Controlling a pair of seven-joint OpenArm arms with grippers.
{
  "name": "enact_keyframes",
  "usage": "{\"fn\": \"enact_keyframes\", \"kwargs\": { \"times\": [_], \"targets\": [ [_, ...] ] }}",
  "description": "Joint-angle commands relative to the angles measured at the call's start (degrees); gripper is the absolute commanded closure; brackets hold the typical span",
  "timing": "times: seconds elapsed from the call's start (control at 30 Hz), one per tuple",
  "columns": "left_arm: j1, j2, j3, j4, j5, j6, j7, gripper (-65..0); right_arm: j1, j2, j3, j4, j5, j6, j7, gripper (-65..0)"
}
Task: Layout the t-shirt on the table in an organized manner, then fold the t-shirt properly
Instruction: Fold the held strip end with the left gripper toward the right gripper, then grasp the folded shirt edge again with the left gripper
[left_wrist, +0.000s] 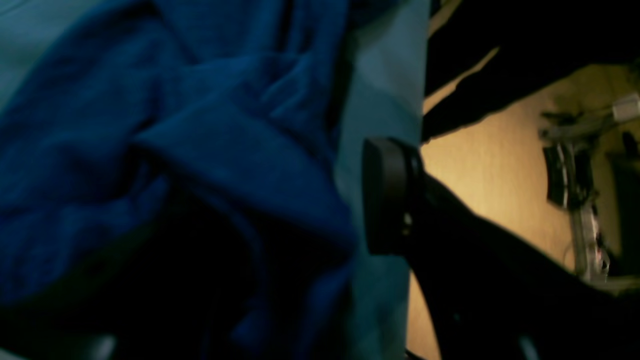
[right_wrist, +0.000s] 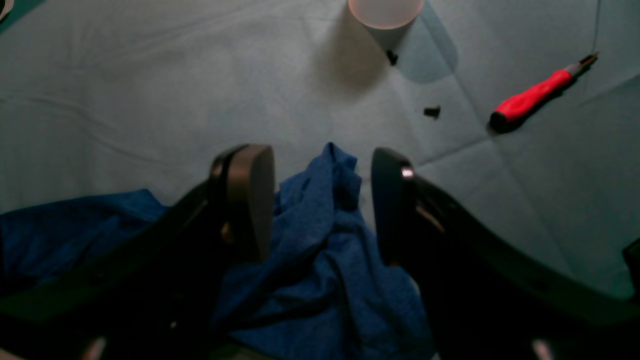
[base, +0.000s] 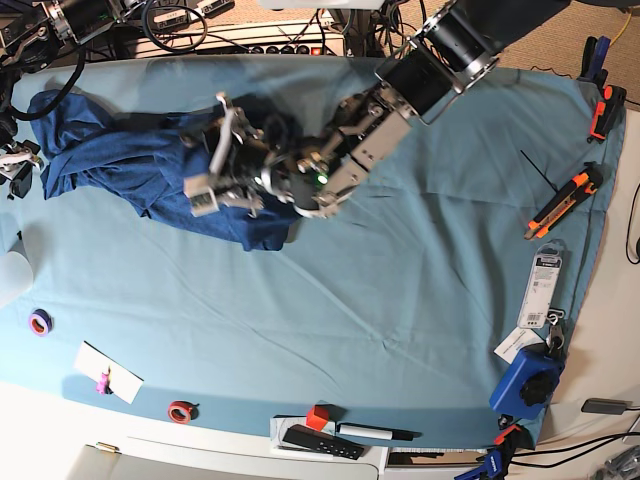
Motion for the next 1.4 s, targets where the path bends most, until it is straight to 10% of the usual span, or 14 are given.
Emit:
{"fn": "enact_keyframes", "kwargs": {
  "times": [0.0, 0.4, 0.67, 0.83, 1.07, 1.37],
  "targets": [
    [-1.2, 1.9, 0.5, 1.0, -0.5, -0.2, -1.6, -29.9, 0.3, 1.4, 0.1, 1.0, 0.9, 0.0, 1.2, -30.9],
    [-2.6, 4.7, -0.2, 1.4, 4.0, -0.2, -0.1, -27.5, 0.3, 1.4, 0.1, 1.0, 0.9, 0.0, 1.2, -30.9],
    [-3.0, 4.7, -17.9, 10.7, -7.6, -3.8, 8.2, -19.4, 0.3, 1.4, 0.1, 1.0, 0.9, 0.0, 1.2, -30.9],
    [-2.6, 0.2, -27.2, 11.8, -10.2, -4.3, 12.4, 0.0, 0.3, 1.4, 0.1, 1.0, 0.9, 0.0, 1.2, -30.9],
    [1.9, -8.9, -29.2, 10.3, 0.9, -0.7, 8.5, 0.0, 0.3, 1.4, 0.1, 1.0, 0.9, 0.0, 1.2, -30.9],
    [7.3, -10.0, -26.6, 10.2, 13.1, 1.6, 0.5, 0.0, 0.3, 1.4, 0.1, 1.0, 1.1, 0.0, 1.2, -30.9]
  ]
}}
